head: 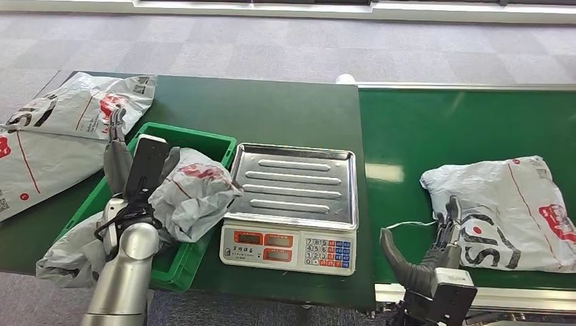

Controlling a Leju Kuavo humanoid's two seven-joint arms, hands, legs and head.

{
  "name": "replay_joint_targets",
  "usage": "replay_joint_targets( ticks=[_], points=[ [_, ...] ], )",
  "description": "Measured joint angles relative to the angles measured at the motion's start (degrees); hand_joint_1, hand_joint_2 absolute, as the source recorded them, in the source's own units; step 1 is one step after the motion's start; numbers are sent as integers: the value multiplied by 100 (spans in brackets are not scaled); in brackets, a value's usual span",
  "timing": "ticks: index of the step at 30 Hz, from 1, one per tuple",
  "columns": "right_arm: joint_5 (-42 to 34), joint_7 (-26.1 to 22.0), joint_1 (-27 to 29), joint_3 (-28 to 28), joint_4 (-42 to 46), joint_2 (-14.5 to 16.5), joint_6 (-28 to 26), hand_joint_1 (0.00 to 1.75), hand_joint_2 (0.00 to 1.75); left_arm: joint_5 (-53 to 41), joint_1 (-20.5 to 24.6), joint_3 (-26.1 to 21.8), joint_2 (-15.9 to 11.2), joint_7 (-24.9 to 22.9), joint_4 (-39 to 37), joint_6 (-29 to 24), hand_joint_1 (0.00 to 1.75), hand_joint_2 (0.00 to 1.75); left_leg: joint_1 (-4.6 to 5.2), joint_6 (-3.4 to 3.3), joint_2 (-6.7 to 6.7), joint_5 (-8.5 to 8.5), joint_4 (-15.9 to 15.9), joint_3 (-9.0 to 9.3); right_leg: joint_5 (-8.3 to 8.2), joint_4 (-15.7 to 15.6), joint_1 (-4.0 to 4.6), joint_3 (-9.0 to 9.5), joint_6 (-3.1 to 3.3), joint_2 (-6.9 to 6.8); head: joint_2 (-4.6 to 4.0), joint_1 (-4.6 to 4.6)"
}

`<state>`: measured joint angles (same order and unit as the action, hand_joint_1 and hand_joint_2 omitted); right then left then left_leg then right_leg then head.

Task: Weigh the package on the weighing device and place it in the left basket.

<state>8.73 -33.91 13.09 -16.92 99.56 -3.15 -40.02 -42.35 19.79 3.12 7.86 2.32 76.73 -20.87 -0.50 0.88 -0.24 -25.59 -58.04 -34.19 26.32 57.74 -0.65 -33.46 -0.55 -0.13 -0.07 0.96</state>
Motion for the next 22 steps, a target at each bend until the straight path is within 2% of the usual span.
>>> replay_joint_targets(
  ticks=[8,11,12,14,17,19,21,22],
  points=[
    [-260,-153,133,-6,-151,-259,0,0,175,-105,-267,-329,-70,-67,0,-495,0,175,0,0,0,-1,0,-2,1,0,1,-2,0,-1,0,0],
    [-295,-188,189,-6,-178,-321,0,0,175,76,-360,-419,-81,146,38,-637,0,175,0,1,0,-1,0,-1,1,0,2,-2,0,-1,0,0],
    [-306,-212,228,-6,-181,-337,-1,0,175,309,-416,-452,-81,398,98,-731,0,175,0,1,1,-2,0,-1,1,0,2,-2,0,1,0,0],
    [-320,-269,353,-6,-183,-355,-2,0,175,1100,-611,-494,-76,1194,356,-852,0,175,0,3,2,-5,0,0,3,0,2,-3,2,5,0,0],
    [-299,-286,619,-6,-175,-369,-3,0,175,2599,-1179,-437,-52,2425,1177,-514,0,175,0,5,4,-21,0,3,18,0,0,-1,3,11,0,0],
    [-288,-256,809,-8,-143,-393,-4,0,175,3405,-1739,-280,-46,2941,1895,-75,0,175,1,4,9,-38,0,6,30,-1,-2,1,1,16,0,0],
    [-283,-216,978,-13,-83,-435,-4,0,175,3922,-2312,-74,-54,3295,2543,252,0,175,1,-1,14,-52,0,8,42,-1,-5,3,-1,17,0,0],
    [-279,-205,1018,-14,-65,-448,-4,0,175,4030,-2453,-19,-56,3380,2702,320,0,175,1,-2,15,-55,0,8,44,-1,-6,3,-1,17,0,0]
  ],
)
